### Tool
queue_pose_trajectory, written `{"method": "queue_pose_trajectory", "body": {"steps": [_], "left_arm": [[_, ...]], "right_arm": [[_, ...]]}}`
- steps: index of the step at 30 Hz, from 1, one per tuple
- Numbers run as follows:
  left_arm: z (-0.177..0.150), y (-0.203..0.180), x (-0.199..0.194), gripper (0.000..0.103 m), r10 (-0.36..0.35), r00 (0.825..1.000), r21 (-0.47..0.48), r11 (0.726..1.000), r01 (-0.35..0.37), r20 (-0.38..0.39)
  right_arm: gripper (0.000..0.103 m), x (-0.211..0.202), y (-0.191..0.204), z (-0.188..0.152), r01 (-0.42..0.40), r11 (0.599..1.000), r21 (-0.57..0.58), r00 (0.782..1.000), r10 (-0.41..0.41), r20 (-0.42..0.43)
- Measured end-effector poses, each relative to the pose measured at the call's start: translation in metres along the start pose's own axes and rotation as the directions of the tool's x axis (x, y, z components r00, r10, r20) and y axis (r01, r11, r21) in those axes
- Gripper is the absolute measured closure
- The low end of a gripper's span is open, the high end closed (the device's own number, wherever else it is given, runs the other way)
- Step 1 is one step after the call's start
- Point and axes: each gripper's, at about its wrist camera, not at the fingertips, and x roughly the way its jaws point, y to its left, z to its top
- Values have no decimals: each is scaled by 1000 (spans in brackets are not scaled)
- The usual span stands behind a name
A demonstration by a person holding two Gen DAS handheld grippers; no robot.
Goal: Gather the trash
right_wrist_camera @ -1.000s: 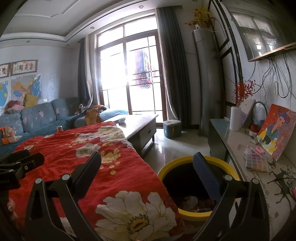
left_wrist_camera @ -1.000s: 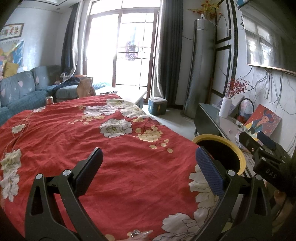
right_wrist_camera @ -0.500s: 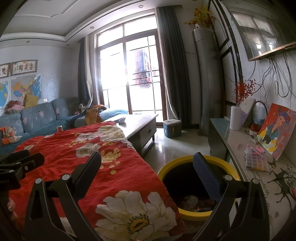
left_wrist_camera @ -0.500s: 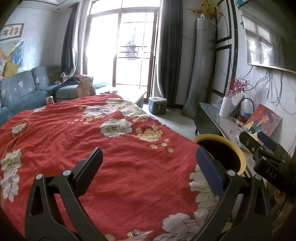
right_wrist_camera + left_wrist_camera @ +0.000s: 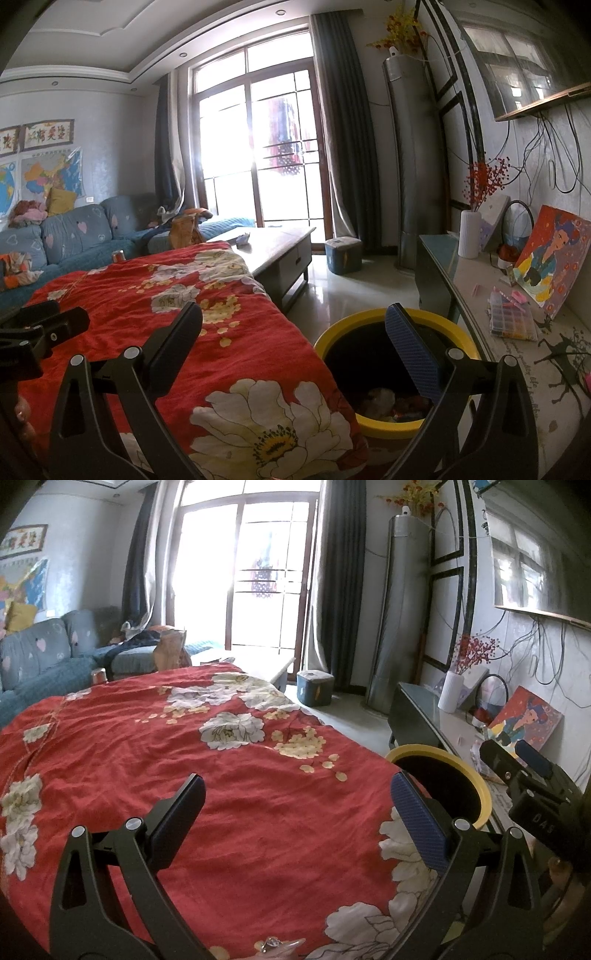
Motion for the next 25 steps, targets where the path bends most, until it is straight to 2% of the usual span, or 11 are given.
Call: {"method": "queue_pose_trajectory", "body": {"steps": [9,12,14,15,17,19,20,22,23,24,25], "left_arm": [[2,19,5,11,27,998,-49,998,-29,-51],[10,55,0,11,93,993,-99,990,-99,-66],[12,98,-12,11,199,978,-130,970,-207,-68],[13,128,-20,11,268,960,-161,947,-277,-77],[11,184,-35,11,389,915,-228,886,-403,-105],[5,242,-55,11,508,850,-295,798,-526,-142],[-5,284,-69,11,577,794,-329,725,-605,-192],[-25,340,-88,11,633,725,-373,625,-686,-272],[-32,358,-94,11,643,706,-382,598,-705,-297],[-46,386,-102,11,665,659,-380,541,-750,-352],[-55,401,-105,11,671,636,-378,515,-770,-382]], "right_arm": [[6,11,2,5,-56,998,12,998,57,-42],[6,23,26,20,-130,991,16,988,131,-76],[6,35,59,29,-218,976,6,969,217,-120],[6,39,76,32,-258,966,4,957,256,-138],[6,52,132,36,-377,926,-15,907,366,-207],[6,62,188,35,-475,880,-9,843,452,-291],[6,68,221,30,-533,846,-7,797,500,-339],[7,83,294,10,-611,792,0,693,534,-484],[7,89,325,-1,-633,774,17,646,540,-540],[7,94,354,-12,-648,761,25,609,537,-583],[7,99,396,-29,-670,742,4,578,526,-624]]}}
